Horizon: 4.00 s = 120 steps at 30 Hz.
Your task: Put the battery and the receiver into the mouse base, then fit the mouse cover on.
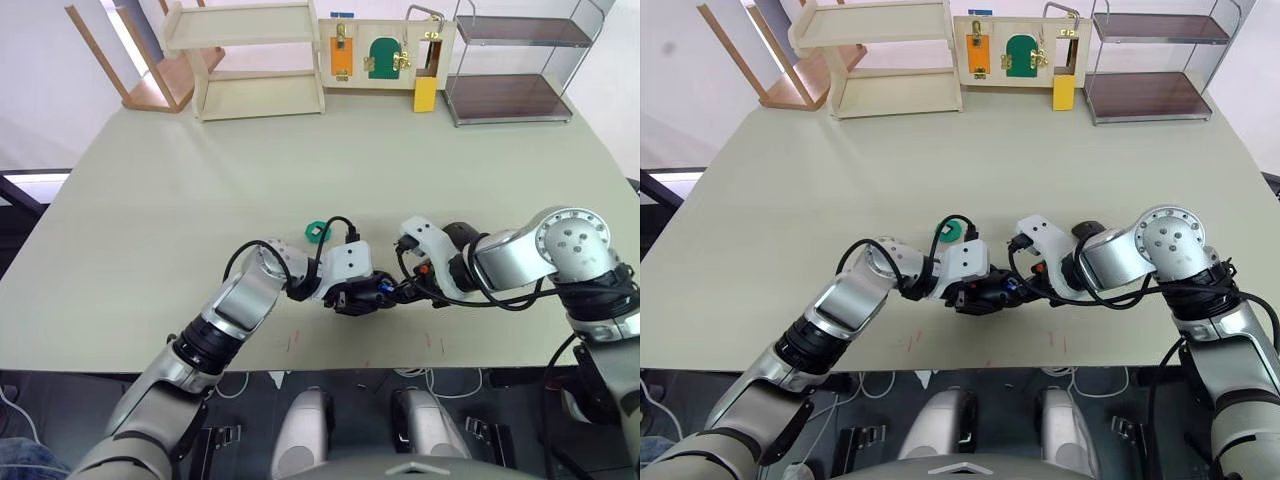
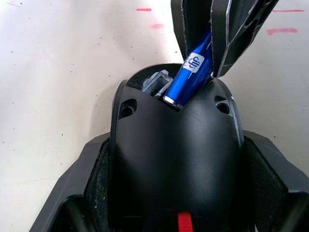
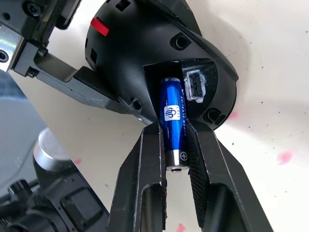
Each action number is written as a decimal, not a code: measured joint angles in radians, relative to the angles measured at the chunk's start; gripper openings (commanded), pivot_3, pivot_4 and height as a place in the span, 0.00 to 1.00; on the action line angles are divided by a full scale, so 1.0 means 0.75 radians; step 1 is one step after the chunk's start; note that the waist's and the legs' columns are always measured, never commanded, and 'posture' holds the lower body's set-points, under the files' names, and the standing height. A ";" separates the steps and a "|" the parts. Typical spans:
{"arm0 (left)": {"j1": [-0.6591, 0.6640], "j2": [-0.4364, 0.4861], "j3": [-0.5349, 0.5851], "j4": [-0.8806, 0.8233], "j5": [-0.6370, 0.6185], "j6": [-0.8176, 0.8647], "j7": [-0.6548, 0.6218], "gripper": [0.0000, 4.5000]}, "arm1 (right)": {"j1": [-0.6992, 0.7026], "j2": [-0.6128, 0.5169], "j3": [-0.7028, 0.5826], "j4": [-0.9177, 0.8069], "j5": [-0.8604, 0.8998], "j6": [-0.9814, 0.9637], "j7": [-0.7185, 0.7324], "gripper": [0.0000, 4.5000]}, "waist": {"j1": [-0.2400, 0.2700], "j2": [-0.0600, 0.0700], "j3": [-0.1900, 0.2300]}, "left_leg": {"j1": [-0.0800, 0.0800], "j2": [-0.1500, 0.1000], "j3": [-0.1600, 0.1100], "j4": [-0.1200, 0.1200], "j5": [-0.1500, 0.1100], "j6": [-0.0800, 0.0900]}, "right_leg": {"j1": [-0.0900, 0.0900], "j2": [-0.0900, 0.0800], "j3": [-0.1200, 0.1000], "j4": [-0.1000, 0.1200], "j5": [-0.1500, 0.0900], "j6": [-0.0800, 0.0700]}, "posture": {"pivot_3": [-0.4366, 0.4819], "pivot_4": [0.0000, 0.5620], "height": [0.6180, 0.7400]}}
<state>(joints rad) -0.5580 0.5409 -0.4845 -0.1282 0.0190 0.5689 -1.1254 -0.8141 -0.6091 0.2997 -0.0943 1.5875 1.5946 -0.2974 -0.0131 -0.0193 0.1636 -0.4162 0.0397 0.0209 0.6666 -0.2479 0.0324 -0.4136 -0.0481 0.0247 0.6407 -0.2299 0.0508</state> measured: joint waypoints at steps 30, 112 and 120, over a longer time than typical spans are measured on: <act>0.011 -0.001 0.001 -0.006 0.000 -0.014 0.012 0.66 | -0.091 0.051 0.085 -0.040 -0.283 0.019 0.424 0.99 | 0.001 0.000 0.000 | 0.000 -0.001 -0.001 0.000 0.000 0.000 | 0.000 -0.001 -0.002 0.000 0.000 0.000 | 0.48 0.27 1.00; 0.004 0.012 -0.004 -0.002 0.000 -0.021 0.000 0.66 | 0.760 -0.216 -0.094 -0.292 -1.600 -1.567 1.958 0.01 | 0.005 0.002 -0.001 | 0.003 -0.003 0.002 0.005 0.000 -0.001 | 0.003 0.002 -0.003 0.006 0.002 0.006 | 0.48 0.27 1.00; 0.004 0.011 -0.005 0.004 0.000 -0.027 -0.001 0.66 | 0.644 -0.346 -0.114 -0.529 -1.451 -0.955 1.804 0.01 | 0.005 0.001 -0.001 | 0.003 -0.003 0.001 0.005 0.000 -0.001 | 0.003 0.002 -0.003 0.006 0.002 0.006 | 0.48 0.27 1.00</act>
<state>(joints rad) -0.5553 0.5492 -0.4881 -0.1256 0.0187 0.5484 -1.1259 -0.3310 -0.8687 0.2142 -0.4908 0.4989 0.8787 1.0558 -0.0092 -0.0184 0.1625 -0.4141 0.0373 0.0219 0.6705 -0.2479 0.0320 -0.4114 -0.0467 0.0228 0.6455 -0.2287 0.0553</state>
